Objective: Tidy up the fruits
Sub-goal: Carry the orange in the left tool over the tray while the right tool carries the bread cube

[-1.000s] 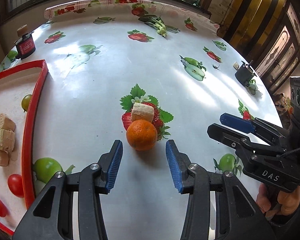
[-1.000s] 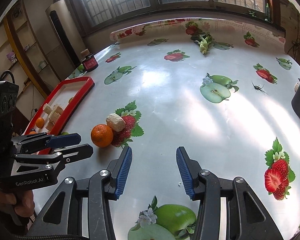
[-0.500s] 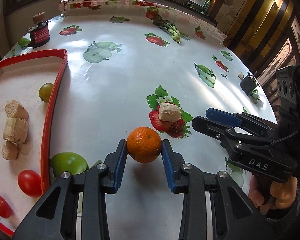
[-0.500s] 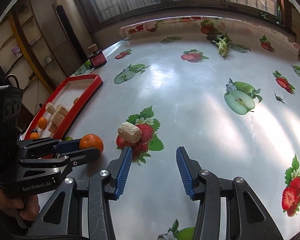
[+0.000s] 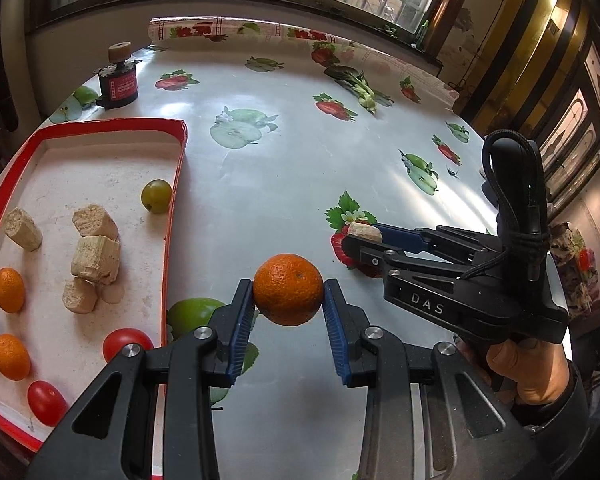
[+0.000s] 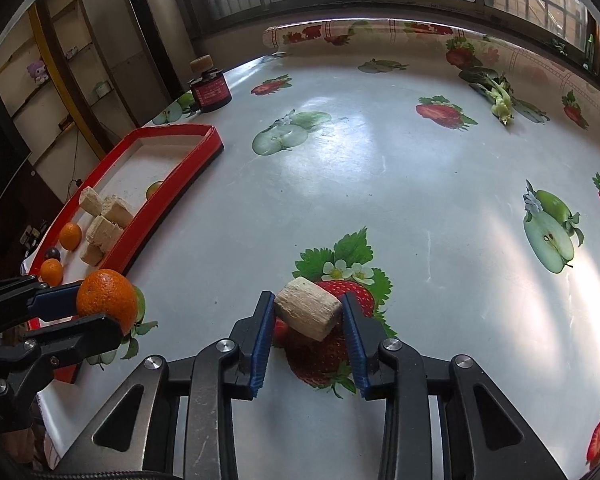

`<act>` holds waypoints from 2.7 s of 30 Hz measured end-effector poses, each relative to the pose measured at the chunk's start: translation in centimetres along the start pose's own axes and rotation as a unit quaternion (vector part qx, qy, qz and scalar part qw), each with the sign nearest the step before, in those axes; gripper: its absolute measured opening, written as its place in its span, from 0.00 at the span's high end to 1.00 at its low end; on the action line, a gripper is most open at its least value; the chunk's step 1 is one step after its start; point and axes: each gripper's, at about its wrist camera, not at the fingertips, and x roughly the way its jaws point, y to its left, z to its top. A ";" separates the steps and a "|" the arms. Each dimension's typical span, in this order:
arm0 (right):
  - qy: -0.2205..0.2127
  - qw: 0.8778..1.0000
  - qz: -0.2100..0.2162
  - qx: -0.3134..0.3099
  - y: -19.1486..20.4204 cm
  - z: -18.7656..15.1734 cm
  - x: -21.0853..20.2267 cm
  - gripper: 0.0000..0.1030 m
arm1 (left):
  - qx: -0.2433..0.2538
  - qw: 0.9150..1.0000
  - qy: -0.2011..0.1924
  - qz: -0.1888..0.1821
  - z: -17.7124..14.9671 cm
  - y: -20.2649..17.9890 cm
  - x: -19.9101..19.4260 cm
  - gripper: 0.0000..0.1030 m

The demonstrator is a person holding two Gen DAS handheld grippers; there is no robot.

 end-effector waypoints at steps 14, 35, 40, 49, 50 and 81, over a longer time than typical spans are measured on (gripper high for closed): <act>-0.029 0.999 0.023 -0.027 3.5 0.8 -3.0 0.67 | -0.010 0.999 -0.022 0.021 0.1 1.9 -2.6 0.69; -0.028 0.996 0.052 -0.069 8.7 2.5 -2.0 0.67 | -0.040 0.997 -0.031 0.053 -0.1 6.7 -4.6 0.69; -0.026 0.995 0.058 -0.078 9.9 3.0 -1.4 0.67 | -0.050 0.996 -0.032 0.062 0.0 8.2 -4.8 0.69; -0.024 0.993 0.069 -0.088 11.6 4.9 0.2 0.67 | -0.068 0.993 -0.036 0.084 1.1 11.6 -5.1 0.69; -0.024 0.993 0.070 -0.089 11.8 5.2 0.4 0.67 | -0.069 0.993 -0.036 0.088 1.3 11.9 -5.1 0.69; 0.011 0.992 0.062 -0.114 14.0 11.8 8.9 0.67 | -0.090 0.990 -0.011 0.111 6.3 18.2 -0.7 0.68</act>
